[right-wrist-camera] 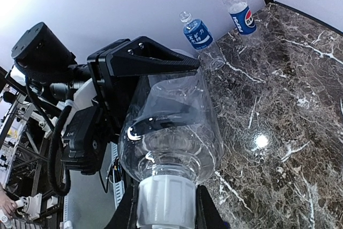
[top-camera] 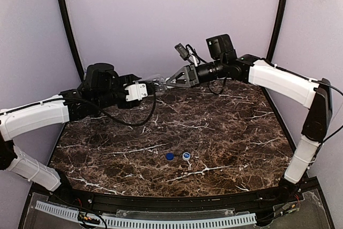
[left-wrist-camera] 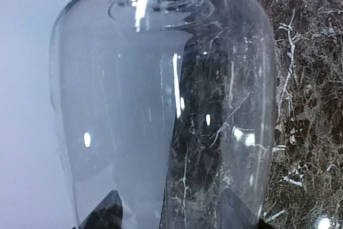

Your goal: Unscrew the bottle caps

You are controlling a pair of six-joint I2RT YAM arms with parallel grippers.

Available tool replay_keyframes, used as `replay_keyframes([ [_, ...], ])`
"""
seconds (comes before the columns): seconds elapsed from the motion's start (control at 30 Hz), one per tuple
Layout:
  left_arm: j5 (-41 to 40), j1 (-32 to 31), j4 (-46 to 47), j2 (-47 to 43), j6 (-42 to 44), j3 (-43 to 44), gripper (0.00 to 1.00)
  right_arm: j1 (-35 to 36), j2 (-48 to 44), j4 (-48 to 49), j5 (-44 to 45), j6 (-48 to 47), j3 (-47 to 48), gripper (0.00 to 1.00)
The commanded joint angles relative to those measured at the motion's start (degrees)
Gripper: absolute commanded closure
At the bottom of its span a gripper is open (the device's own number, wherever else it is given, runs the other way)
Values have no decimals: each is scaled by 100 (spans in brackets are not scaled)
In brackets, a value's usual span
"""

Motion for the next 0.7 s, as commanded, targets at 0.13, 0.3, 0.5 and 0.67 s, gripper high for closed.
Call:
replay_keyframes([
  [0.13, 2871, -14, -2813, -146, -1163, 578, 56, 718, -624, -984, 405, -3369, 120, 100],
  [0.3, 4001, -13, -3500, -91, -1576, 924, 57, 1336, -1037, -1059, 974, -5449, -395, 100],
  [0.5, 4614, -12, -3690, -42, -1887, 994, 58, 1757, -1213, -1352, 1865, -7525, -647, 100],
  [0.67, 4638, -16, -3689, -35, -1927, 997, 59, 1902, -1340, -1357, 2602, -8767, -870, 100],
])
